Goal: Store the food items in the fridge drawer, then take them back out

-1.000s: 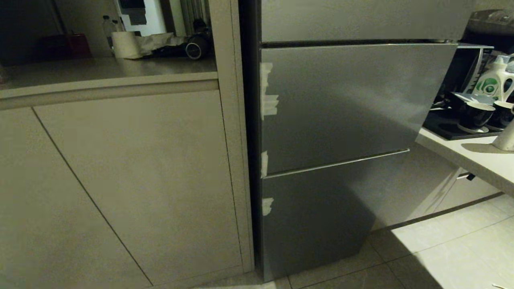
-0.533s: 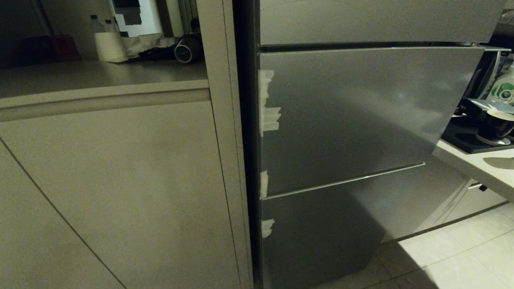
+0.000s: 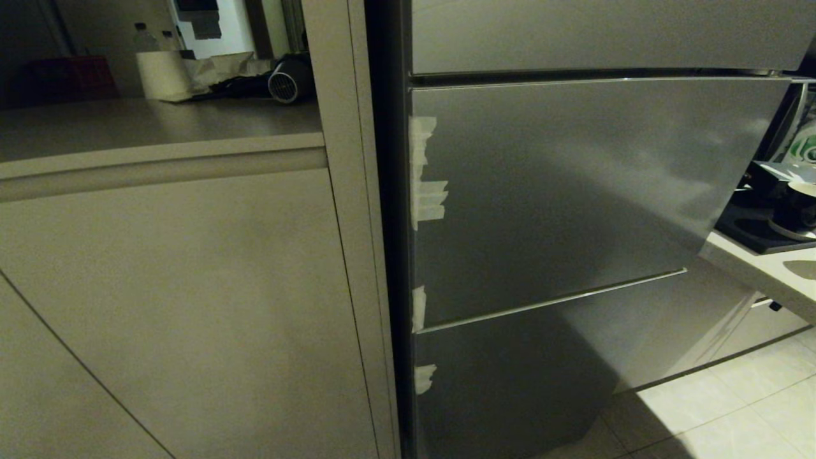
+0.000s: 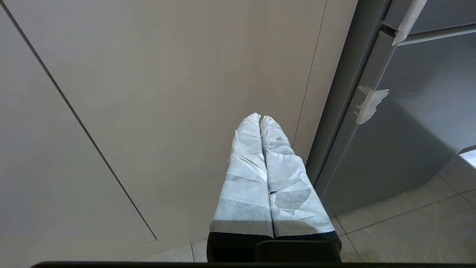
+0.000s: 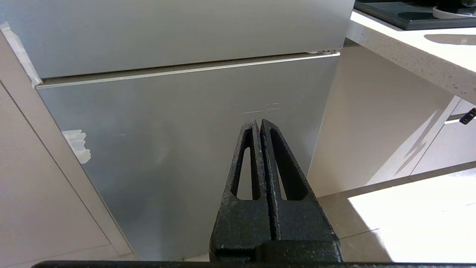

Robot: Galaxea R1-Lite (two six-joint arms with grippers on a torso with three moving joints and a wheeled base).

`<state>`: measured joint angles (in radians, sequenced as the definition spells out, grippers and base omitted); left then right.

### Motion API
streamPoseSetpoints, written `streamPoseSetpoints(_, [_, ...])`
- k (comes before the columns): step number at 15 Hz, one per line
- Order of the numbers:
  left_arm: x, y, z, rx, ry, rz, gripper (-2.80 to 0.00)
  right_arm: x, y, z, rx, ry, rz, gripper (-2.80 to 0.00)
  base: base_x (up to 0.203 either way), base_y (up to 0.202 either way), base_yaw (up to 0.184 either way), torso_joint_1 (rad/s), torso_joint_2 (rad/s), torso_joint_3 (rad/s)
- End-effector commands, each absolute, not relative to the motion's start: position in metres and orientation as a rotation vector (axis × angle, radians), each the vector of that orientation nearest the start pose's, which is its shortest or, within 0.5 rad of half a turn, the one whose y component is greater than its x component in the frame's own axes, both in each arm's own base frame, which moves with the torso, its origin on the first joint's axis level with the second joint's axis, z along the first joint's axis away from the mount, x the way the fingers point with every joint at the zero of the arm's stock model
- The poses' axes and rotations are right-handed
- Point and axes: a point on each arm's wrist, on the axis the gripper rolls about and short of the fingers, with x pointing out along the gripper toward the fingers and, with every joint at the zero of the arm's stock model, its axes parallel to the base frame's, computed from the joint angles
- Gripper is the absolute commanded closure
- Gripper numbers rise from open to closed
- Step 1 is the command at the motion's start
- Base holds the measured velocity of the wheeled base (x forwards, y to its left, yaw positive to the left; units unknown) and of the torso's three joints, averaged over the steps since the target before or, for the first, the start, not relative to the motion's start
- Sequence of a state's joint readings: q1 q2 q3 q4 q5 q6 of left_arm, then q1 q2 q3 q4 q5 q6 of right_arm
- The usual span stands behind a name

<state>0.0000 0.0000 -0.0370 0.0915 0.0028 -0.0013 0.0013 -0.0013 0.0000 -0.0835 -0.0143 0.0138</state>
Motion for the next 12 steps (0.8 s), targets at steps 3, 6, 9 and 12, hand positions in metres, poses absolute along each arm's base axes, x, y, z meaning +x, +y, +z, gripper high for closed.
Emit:
streamPoseSetpoints(3, [-0.0257, 0.0001, 0.0762, -0.001, 0.057, 0.003, 0.0, -0.0207, -0.0003, 0.0756, 0.016, -0.054, -0.012, 0.0, 0.0, 0.0, 0.0, 0.0, 0.0, 0.0])
streamPoseSetpoints(6, [-0.0257, 0.0001, 0.0762, -0.001, 0.057, 0.003, 0.0, -0.0207, -0.0003, 0.0756, 0.016, -0.054, -0.012, 0.0, 0.003, 0.004, -0.154, 0.002, 0.0, 0.004])
streamPoseSetpoints(9, [-0.0257, 0.0001, 0.0762, -0.001, 0.057, 0.003, 0.0, -0.0207, -0.0004, 0.0756, 0.016, -0.054, -0.013, 0.0, 0.0, 0.009, -0.179, 0.001, 0.01, 0.004])
streamPoseSetpoints(12, [-0.0257, 0.0001, 0.0762, 0.003, 0.057, 0.003, 0.0, -0.0207, -0.0003, 0.0756, 0.014, -0.054, -0.012, 0.0, 0.002, 0.006, -0.171, 0.001, 0.0, 0.0])
